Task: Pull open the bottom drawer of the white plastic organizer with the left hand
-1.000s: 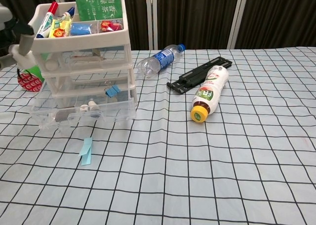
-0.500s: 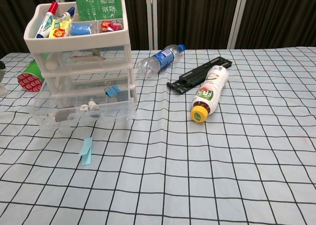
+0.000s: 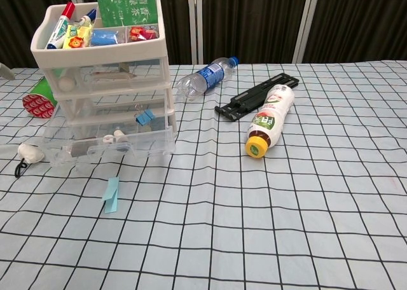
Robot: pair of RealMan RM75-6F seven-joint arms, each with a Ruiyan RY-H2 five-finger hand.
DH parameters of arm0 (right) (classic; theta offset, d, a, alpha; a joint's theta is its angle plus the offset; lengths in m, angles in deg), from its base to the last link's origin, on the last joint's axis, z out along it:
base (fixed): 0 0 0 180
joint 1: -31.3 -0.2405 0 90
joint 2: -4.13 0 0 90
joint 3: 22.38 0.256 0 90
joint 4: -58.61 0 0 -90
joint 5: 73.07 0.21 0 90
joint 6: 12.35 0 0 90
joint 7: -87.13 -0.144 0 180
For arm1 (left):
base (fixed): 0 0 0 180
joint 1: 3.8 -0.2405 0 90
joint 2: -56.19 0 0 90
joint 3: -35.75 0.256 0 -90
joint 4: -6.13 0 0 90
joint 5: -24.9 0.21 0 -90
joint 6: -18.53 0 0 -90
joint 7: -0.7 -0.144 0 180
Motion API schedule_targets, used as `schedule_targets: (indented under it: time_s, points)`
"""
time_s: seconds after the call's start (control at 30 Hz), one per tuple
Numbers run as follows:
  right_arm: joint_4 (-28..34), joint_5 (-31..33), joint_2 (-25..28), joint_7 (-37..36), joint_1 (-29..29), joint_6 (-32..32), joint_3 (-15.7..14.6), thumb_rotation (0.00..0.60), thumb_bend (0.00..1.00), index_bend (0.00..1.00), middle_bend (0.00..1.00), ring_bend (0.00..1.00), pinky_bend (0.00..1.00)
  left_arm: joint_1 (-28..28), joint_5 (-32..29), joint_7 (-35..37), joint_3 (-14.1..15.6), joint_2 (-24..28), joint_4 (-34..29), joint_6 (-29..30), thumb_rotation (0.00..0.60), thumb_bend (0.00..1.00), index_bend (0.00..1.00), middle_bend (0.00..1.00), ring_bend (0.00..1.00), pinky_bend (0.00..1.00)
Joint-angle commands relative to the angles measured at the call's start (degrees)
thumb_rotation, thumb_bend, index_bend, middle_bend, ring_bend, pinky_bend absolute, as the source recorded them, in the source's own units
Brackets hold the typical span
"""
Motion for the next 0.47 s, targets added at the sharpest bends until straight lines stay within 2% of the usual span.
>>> schedule_targets:
  time_s: [0.03,0.17,0.27,0.33,0.4,0.47]
  points:
    - [-0.45,-0.2,-0.29,0.17,-0.14,0.04,0.02,0.6,0.03,0.04,0.0,0.0,0.0,-5.1,2.6,10.08,-0.64,-1.28,-3.43,7.77,0.6,0.15,0.1,0.48,0.51,0.49]
    - [-1.22,-0.97,-0.84,1.33,-0.45,0.33,-0.23,0.6,0.03,0.04,0.0,0.0,0.0,-10.18,7.51,14.68,1.48,-1.79,-4.64,15.6,0.6,0.12,0.01,0.2,0.28,0.3]
    - [-2.4,-2.52,-1.33,2.1,-0.72,-0.27,-0.38,0.6,0.03,0.04,0.0,0.0,0.0,-13.3,9.84,15.95,3.46,-1.21,-6.64,18.8,0.6,0.1,0.0,0.03,0.08,0.15]
    - [-3.0,-2.88,-1.67,2.55,-0.75,-0.66,-0.3,0.6,0.03,0.04,0.0,0.0,0.0,-14.37,10.19,15.93,3.81,-1.04,-7.21,19.81,0.6,0.08,0.0,0.0,0.01,0.07]
    - [-3.79,-3.12,-2.25,3.37,-0.76,-1.07,-0.17,0.6,0.03,0.04,0.0,0.0,0.0,-15.87,10.36,14.69,4.3,-0.77,-7.67,20.95,0.6,0.07,0.0,0.0,0.0,0.01]
    - [-4.34,-3.13,-2.8,4.04,-0.76,-1.38,-0.02,0.6,0.03,0.03,0.0,0.0,0.0,-17.21,9.82,12.17,4.59,-0.43,-8.05,21.5,0.6,0.07,0.0,0.0,0.0,0.0]
